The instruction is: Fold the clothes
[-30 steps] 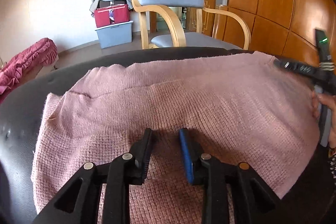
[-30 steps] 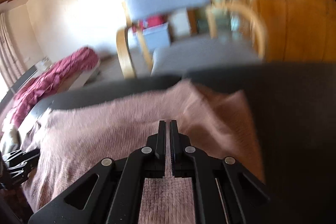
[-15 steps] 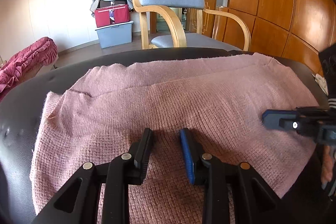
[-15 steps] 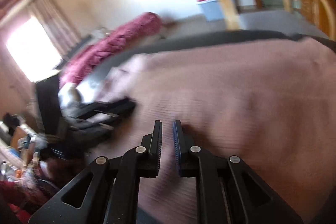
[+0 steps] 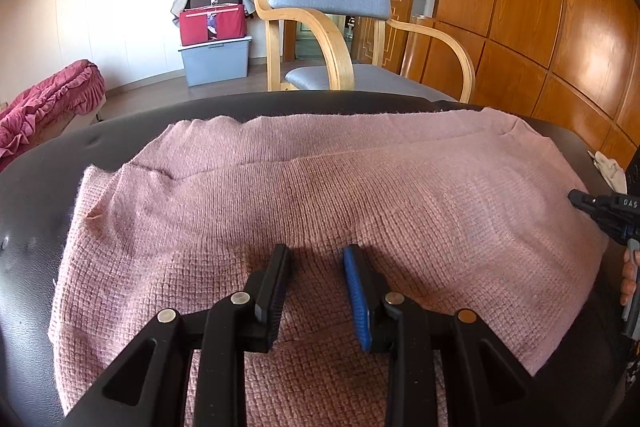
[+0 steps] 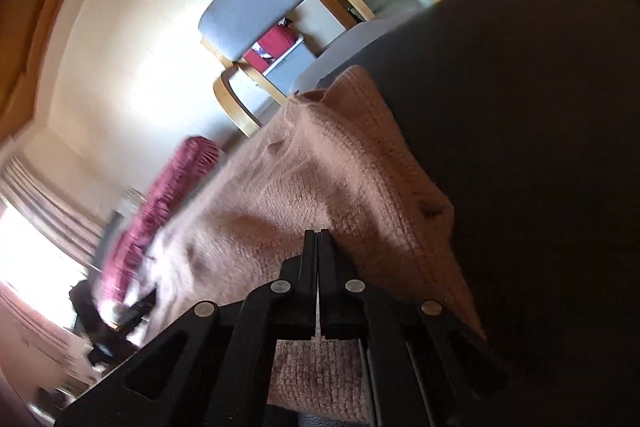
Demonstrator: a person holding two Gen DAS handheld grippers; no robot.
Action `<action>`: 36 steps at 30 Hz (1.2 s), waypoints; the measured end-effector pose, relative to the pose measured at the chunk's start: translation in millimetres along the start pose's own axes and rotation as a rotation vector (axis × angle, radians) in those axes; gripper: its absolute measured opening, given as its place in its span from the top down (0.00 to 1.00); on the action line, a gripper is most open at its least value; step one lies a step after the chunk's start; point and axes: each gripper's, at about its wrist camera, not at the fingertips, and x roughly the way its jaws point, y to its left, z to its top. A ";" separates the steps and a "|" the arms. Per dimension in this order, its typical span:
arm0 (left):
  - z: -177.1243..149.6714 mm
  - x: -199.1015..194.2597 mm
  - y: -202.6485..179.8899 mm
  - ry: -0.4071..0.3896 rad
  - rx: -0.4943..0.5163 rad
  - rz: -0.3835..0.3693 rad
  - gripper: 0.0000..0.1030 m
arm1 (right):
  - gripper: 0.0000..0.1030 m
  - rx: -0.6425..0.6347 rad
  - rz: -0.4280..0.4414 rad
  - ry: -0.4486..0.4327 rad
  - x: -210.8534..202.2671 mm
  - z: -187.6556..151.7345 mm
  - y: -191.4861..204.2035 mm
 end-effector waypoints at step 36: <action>-22.1 -37.6 10.3 0.032 -0.138 -0.243 0.73 | 1.00 -0.318 0.101 0.165 82.0 -4.1 107.1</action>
